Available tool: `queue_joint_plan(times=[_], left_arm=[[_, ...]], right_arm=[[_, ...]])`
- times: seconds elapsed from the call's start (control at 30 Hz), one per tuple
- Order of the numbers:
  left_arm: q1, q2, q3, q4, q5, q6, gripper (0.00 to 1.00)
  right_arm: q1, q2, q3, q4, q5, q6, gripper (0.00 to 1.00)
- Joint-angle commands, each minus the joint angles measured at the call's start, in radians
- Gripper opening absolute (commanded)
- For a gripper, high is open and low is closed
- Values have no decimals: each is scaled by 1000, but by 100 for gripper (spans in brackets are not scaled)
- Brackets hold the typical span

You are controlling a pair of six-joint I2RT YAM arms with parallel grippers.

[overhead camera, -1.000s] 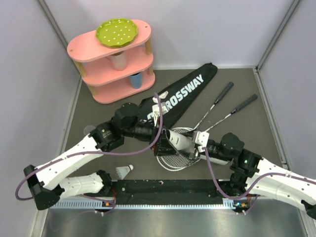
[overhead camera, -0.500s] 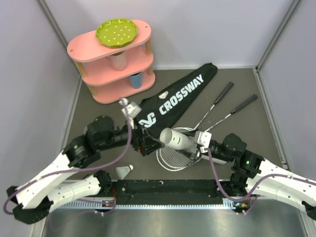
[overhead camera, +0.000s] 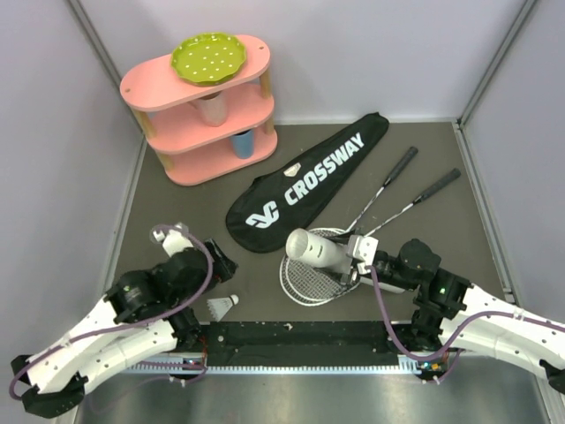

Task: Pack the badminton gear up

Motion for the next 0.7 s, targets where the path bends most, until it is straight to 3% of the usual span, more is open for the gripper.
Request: queue_joint_plan(times=[0.0,0.13,0.4,0.53,0.67], left_arm=[[1,-7,-113,-160,-71,-382,98],[1,27,-166,-220,-44,-534,98],[3,59,-249,-159,68,-611,93],[3,146,-197,-274,39,-684,92],[5,258,-116,-357,-13,-666,94]], right_arm=[[10,-7,1,51,-12,-1,17],[10,-21,-3,47,-5,-2,17],[10,-33,-22,53,7,-8,17],[9,-35,-23,57,5,-10,17],[10,-32,-28,62,5,-13,17]])
